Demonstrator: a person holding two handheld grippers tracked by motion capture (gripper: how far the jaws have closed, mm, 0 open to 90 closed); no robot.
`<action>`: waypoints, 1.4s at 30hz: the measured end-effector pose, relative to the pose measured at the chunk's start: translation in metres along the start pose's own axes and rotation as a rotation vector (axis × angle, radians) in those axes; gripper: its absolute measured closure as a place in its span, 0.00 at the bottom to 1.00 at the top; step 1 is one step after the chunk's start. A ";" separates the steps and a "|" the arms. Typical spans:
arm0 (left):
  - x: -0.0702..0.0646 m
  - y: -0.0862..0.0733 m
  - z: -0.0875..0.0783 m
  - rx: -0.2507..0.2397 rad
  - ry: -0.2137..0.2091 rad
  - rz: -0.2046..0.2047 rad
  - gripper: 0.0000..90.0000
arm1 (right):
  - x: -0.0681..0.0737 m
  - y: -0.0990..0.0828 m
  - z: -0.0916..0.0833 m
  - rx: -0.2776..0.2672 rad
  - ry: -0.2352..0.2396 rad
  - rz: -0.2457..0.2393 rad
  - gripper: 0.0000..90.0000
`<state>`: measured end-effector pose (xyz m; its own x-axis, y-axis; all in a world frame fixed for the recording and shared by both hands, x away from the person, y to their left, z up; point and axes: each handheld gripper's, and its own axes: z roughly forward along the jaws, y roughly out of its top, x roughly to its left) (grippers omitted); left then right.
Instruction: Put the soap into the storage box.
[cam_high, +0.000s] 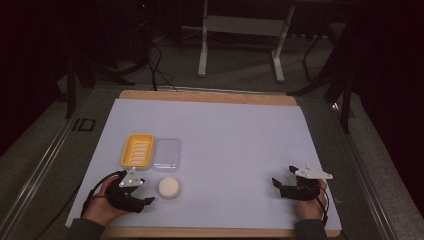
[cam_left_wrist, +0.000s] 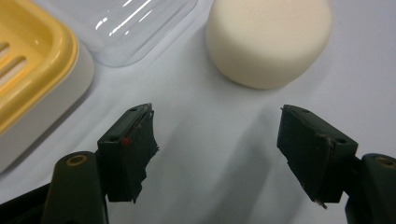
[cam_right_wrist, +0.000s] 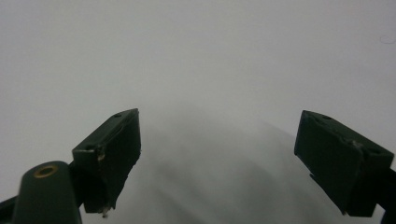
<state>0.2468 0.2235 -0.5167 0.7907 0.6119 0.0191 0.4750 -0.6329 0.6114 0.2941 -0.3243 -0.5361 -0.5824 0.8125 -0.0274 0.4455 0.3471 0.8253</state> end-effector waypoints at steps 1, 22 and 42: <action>0.000 0.001 -0.001 0.007 -0.008 0.008 0.31 | 0.000 0.000 0.000 0.002 -0.002 0.001 0.16; -0.003 0.029 0.005 0.114 -0.062 0.149 0.25 | 0.000 0.000 -0.001 -0.002 -0.001 -0.002 0.16; -0.005 0.057 0.017 0.219 -0.088 0.231 0.20 | 0.001 0.000 -0.001 -0.003 -0.005 -0.006 0.16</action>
<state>0.2764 0.1769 -0.4953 0.9131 0.4028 0.0638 0.3430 -0.8431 0.4142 0.2931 -0.3238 -0.5358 -0.5819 0.8125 -0.0347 0.4401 0.3505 0.8267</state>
